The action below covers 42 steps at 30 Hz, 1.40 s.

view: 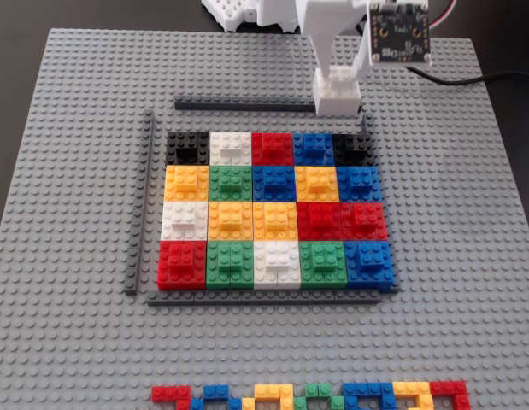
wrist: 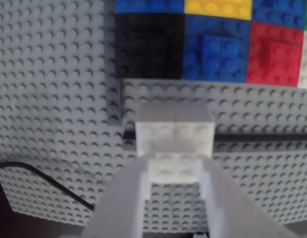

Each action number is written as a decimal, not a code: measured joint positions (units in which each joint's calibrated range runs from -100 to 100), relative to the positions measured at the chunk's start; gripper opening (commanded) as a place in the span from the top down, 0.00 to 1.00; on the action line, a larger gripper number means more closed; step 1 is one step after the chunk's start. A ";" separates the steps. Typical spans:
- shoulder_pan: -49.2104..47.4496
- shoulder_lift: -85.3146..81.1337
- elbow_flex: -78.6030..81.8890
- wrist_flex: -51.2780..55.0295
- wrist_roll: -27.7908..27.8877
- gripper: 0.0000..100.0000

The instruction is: Grab the cube and place it into the grid

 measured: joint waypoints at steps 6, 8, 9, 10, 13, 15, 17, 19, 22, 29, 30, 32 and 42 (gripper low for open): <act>0.00 0.00 1.77 -1.95 0.00 0.98; 0.00 0.00 1.77 -2.25 0.00 0.98; 0.00 0.34 1.77 -2.39 0.00 0.98; 0.00 0.59 1.77 -2.44 0.00 0.98; 0.00 1.36 1.77 -2.54 0.00 0.98; 0.00 1.61 1.77 -2.54 0.00 0.98; 0.00 1.61 1.77 -2.54 0.00 0.98; 0.00 1.61 2.03 -2.83 -0.05 0.98; 0.00 2.29 2.38 -3.17 -0.34 0.98; -1.53 4.24 2.47 -4.20 -0.78 0.98; -1.53 4.41 2.47 -4.35 -0.78 0.98; -1.53 4.83 2.47 -4.59 -0.93 0.98; -1.53 6.62 2.82 -5.86 -1.32 0.98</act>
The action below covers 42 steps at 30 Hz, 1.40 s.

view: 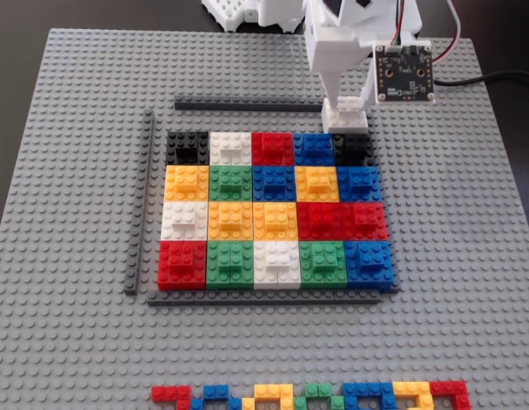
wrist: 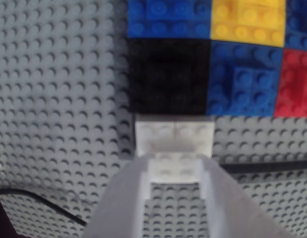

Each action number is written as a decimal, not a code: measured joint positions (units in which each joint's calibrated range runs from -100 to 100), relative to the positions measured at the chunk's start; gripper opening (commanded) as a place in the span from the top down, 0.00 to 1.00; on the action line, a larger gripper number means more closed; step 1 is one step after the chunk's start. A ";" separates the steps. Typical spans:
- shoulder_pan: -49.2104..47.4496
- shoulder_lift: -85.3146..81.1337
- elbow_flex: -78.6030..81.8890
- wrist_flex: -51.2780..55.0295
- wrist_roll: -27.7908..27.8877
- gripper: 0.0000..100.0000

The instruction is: Grab the cube and place it into the grid

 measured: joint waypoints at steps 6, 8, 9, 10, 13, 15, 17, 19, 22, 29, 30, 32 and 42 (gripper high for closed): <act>0.00 0.51 0.00 -0.29 0.00 0.98; 0.00 0.93 0.00 -0.29 0.00 0.98; 0.00 1.10 0.00 -0.29 0.10 0.98; 0.00 1.19 0.00 -0.29 0.15 0.98; -0.07 1.19 0.00 -0.29 -0.10 0.98; -0.15 1.19 0.00 -0.29 -0.20 0.98; -0.36 1.36 0.00 -0.29 -0.20 0.98; -0.80 1.36 0.00 -0.29 -0.34 0.98; -1.09 1.36 0.00 -0.29 -0.49 0.98; -1.17 1.36 0.00 -0.49 -0.49 0.98; -1.17 1.36 0.00 -0.68 -0.49 0.98; -1.09 1.36 0.00 -0.98 -0.78 0.98; -1.02 1.36 0.09 -1.37 -0.78 0.96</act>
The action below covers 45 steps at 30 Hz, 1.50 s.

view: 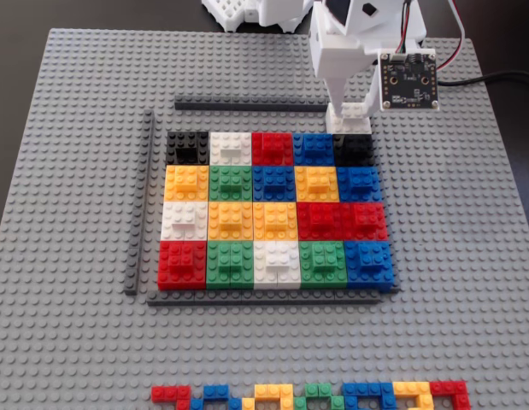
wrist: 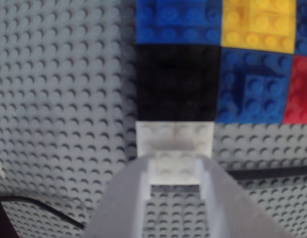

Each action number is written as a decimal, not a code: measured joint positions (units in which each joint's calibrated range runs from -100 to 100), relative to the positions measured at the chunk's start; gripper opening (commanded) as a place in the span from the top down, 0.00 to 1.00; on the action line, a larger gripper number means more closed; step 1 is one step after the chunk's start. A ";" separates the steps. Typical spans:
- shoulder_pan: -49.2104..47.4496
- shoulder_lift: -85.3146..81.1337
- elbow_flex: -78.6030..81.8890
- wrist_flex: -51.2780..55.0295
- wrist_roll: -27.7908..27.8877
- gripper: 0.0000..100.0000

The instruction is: Grab the cube and place it into the grid

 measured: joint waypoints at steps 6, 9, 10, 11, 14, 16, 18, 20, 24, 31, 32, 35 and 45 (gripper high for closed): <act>0.00 0.00 0.71 -0.34 0.00 0.88; 0.00 -0.08 1.15 -0.59 0.05 0.85; 0.00 -0.08 1.24 -0.59 0.20 0.83; 0.07 -0.08 1.24 -0.59 0.24 0.82; 0.29 -0.08 1.32 -0.59 0.00 0.81; 0.29 -0.08 1.32 -0.59 0.00 0.79; 0.29 -0.08 1.50 -0.59 0.00 0.78; 0.29 -0.08 1.59 -0.63 0.00 0.77; 0.51 -0.17 1.68 -0.63 0.00 0.77; 0.51 -0.25 1.59 -0.39 -0.15 0.76; 0.51 -0.42 1.41 -0.20 -0.34 0.76; 0.80 -0.85 0.71 0.68 -0.68 0.75; 0.87 -4.33 -4.94 3.47 -1.03 0.75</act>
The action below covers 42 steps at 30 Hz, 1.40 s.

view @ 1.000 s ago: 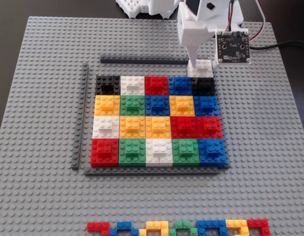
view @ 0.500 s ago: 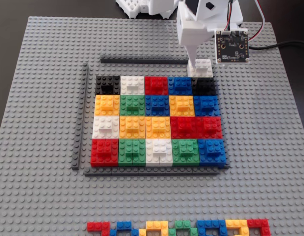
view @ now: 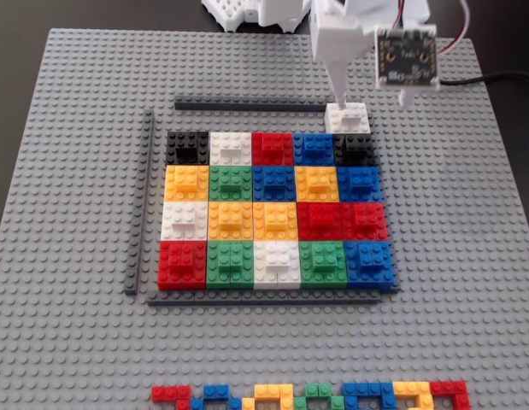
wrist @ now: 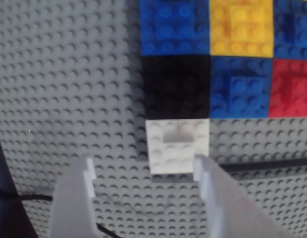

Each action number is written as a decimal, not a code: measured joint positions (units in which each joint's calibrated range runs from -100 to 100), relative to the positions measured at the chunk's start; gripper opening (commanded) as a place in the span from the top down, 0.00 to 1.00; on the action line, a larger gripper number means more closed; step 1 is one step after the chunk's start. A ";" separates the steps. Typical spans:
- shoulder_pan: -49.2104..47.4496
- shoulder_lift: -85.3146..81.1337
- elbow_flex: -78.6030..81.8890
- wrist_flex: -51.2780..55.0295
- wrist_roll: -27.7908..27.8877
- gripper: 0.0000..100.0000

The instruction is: Grab the cube and place it into the grid

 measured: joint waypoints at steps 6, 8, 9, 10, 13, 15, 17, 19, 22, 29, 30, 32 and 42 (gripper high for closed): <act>0.00 -4.92 -5.47 2.83 0.44 0.78; 0.36 -6.87 -6.88 3.71 0.88 0.81; 0.58 -7.89 -7.59 4.10 1.07 0.84; 0.87 -8.91 -8.21 4.44 1.27 0.88; 1.90 -12.47 -9.00 5.18 2.44 0.98; 2.62 -15.18 -9.00 5.37 3.52 1.00; 3.50 -18.15 -9.00 5.37 4.40 1.00; 4.45 -20.87 -9.00 5.37 5.03 1.00; 5.69 -24.94 -9.00 4.49 5.81 1.00; 8.53 -37.32 0.53 -1.42 7.72 1.00; 8.97 -39.10 2.82 -2.39 7.91 1.00; 9.70 -42.32 7.41 -4.44 8.55 1.00; 13.78 -56.40 25.07 -9.82 11.48 1.00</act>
